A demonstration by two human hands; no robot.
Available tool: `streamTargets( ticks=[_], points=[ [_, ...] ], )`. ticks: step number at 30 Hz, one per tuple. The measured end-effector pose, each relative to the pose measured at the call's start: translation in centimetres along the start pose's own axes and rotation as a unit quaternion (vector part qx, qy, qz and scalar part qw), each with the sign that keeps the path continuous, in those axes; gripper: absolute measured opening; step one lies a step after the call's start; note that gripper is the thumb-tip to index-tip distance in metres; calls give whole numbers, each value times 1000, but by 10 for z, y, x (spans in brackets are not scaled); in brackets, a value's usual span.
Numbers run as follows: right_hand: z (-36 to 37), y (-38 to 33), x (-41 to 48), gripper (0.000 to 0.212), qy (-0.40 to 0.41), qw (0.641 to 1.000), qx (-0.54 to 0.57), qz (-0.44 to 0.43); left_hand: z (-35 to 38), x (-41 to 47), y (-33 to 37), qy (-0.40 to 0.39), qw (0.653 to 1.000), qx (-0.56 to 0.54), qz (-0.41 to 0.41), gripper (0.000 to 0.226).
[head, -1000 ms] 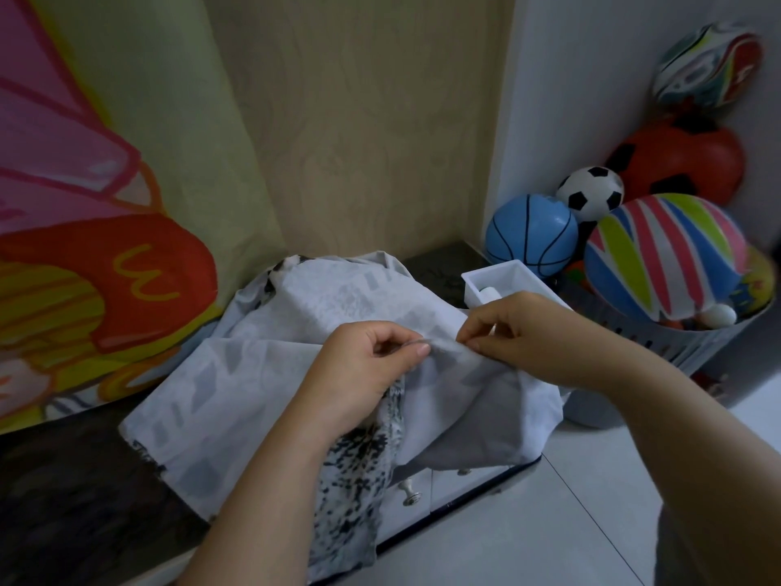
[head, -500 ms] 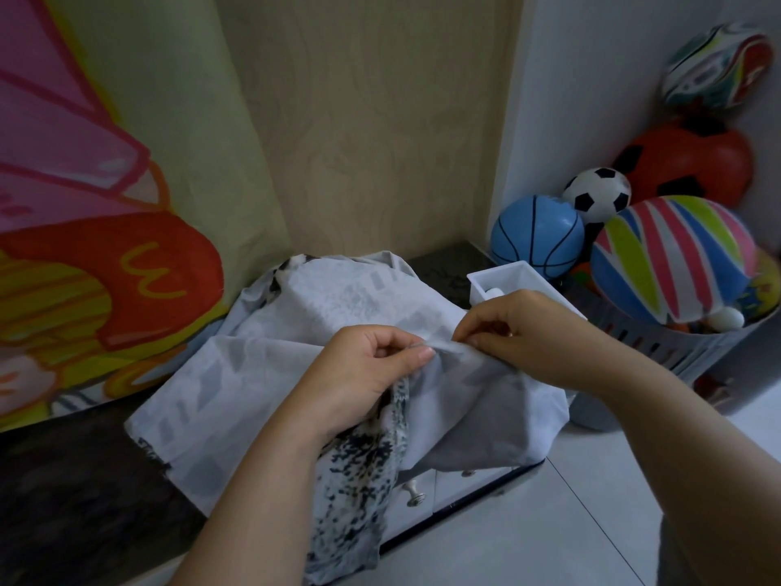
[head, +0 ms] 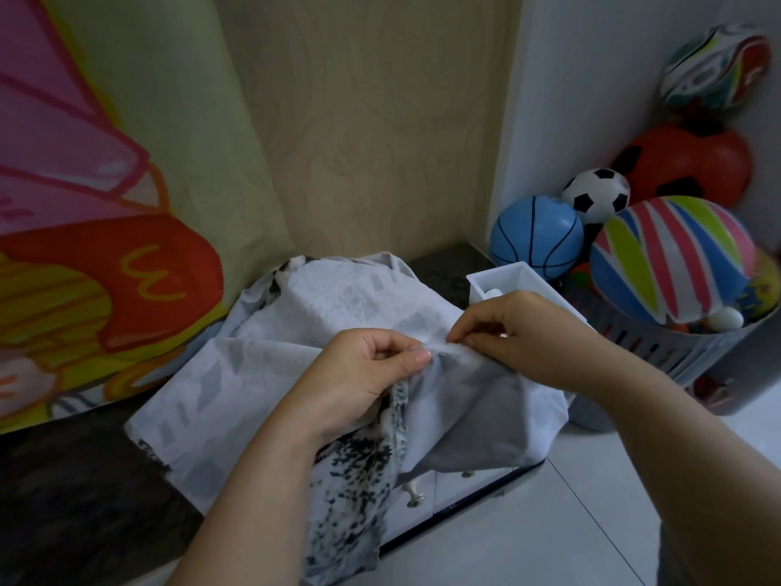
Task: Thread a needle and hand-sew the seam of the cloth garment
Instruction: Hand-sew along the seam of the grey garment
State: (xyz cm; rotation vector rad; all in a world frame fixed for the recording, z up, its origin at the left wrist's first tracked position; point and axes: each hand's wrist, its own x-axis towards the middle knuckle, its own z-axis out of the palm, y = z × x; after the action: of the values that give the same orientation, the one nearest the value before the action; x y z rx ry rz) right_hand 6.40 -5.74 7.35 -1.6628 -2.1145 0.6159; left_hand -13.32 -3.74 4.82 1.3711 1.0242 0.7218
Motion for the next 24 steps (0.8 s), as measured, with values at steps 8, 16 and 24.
streamTargets(
  ticks=[8,16,24],
  points=[
    [0,-1,-1,21,-3,1000,5,9,1,-2,2,-5,1000,-11,-20,4],
    [-1,-4,-1,22,-6,1000,11,14,-1,-4,3,-27,998,-44,-29,15],
    [-2,-15,-3,24,-4,999,34,-7,-7,-3,-1,-87,981,-154,-83,12]
  ],
)
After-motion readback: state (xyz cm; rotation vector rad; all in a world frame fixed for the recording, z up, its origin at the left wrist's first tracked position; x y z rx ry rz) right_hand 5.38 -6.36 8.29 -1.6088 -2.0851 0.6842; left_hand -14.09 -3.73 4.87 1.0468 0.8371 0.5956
